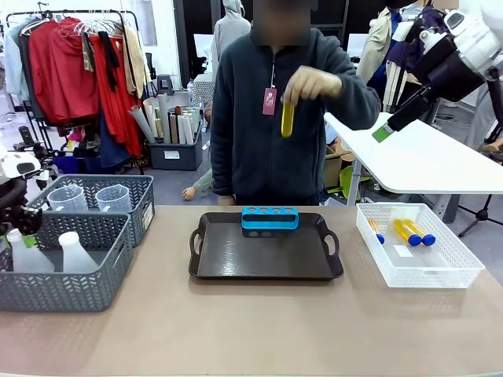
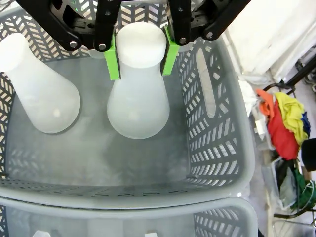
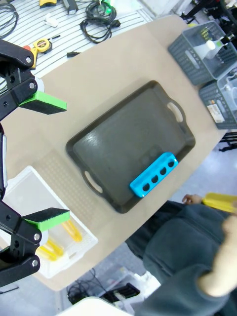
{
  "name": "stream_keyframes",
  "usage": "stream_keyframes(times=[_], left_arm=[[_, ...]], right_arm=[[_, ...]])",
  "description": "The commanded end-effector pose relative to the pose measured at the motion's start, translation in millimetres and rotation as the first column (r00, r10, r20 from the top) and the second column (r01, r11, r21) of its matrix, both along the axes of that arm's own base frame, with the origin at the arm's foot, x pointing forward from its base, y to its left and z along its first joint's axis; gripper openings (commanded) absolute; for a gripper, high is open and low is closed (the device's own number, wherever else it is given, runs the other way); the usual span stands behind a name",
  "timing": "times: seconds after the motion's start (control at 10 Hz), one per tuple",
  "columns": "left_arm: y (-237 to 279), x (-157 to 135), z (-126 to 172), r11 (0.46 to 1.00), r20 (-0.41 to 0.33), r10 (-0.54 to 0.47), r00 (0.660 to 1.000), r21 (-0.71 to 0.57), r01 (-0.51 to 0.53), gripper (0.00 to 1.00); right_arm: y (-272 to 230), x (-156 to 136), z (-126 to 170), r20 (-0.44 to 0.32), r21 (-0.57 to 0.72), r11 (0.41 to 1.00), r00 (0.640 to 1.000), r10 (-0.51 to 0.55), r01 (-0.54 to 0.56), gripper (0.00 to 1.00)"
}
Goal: Prepare the laboratory tools.
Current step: Pick up one Small flask and place it on the Handle tray.
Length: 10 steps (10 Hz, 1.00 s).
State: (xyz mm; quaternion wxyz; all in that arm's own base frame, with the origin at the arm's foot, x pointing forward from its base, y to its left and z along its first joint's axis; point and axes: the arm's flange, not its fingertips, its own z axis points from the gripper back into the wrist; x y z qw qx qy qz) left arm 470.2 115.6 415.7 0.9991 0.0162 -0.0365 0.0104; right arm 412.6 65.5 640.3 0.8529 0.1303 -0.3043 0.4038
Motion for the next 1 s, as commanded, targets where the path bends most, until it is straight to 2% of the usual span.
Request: stream_keyframes(times=[0.0,0.1,0.4,0.8,0.9], left_arm=[[2.5,-0.5,-1.5,1.000,0.010,-0.019,1.000,0.001,0.019,0.00],[1.5,-0.6,4.9,1.000,0.015,-0.021,1.000,-0.001,0.021,0.00],[-14.8,-7.8,58.5,0.998,0.019,-0.023,1.000,-0.049,0.024,0.00],[-60.3,-22.2,159.3,0.996,0.020,-0.085,0.996,-0.016,0.086,0.00],[-77.2,-24.5,183.8,0.991,0.031,-0.130,0.991,-0.035,0.131,0.00]], right_arm=[[0.0,-0.2,0.8,0.003,0.003,1.000,1.000,0.002,-0.002,1.00],[0.0,-0.2,0.8,0.003,0.003,1.000,1.000,0.002,-0.002,1.00],[0.0,-0.2,0.8,0.003,0.003,1.000,1.000,0.002,-0.002,1.00],[0.0,-0.2,0.8,0.003,0.003,1.000,1.000,0.002,-0.002,1.00],[0.0,-0.2,0.8,0.003,0.003,1.000,1.000,0.002,-0.002,1.00]])
